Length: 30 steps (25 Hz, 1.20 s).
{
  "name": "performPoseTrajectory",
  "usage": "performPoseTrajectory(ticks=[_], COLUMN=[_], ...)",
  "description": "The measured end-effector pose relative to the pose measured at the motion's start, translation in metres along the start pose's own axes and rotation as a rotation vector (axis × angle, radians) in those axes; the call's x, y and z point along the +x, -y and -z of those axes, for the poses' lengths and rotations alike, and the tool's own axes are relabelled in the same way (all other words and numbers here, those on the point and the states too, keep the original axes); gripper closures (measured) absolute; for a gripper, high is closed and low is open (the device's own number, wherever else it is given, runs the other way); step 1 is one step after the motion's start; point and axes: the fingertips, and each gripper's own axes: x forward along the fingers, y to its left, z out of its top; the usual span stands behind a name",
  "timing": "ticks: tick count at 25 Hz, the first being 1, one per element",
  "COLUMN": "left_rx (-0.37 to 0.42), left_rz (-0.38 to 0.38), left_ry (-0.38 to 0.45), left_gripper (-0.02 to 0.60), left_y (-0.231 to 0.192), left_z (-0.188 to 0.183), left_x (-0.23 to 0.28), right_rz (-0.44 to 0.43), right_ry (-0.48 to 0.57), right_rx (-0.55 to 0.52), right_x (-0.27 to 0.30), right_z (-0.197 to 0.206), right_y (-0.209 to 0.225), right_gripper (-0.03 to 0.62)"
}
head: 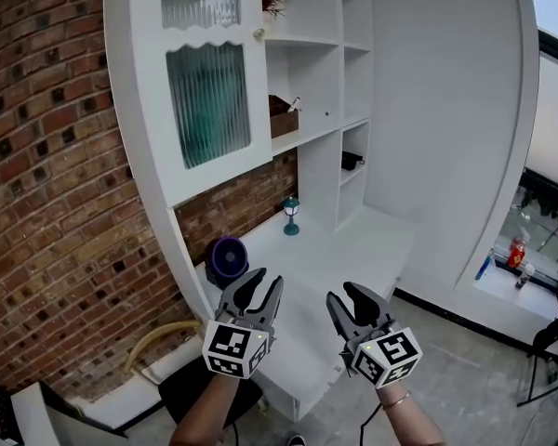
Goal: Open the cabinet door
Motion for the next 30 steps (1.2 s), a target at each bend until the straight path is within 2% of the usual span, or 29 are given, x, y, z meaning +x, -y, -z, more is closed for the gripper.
performPoseTrajectory(ticks=[13, 18, 21, 30], left_rx=[0.155, 0.244, 0.324, 0.5], left_rz=[-0.042, -0.098, -0.138, -0.266], left_ry=[0.176, 0.226, 0.244, 0.254], left_gripper=[0.476, 0.476, 0.476, 0.474], left_y=[-0.057, -0.079, -0.092, -0.127], left_z=[-0.088, -0.131, -0.157, -0.214], left_x=[0.066, 0.092, 0.11, 0.161], right_rz=[-0.072, -0.118, -0.159, -0.264], right_ry=[0.131, 0.178, 0.192, 0.247], right_rx=[-0.066, -0.094, -0.111, -0.115], right_x=[0.098, 0.129, 0.151, 0.211], right_z=[-0.067, -0.093, -0.108, -0.141], right_y=[0.018, 0.034, 0.041, 0.06], right_gripper=[0.454, 0.454, 0.454, 0.452])
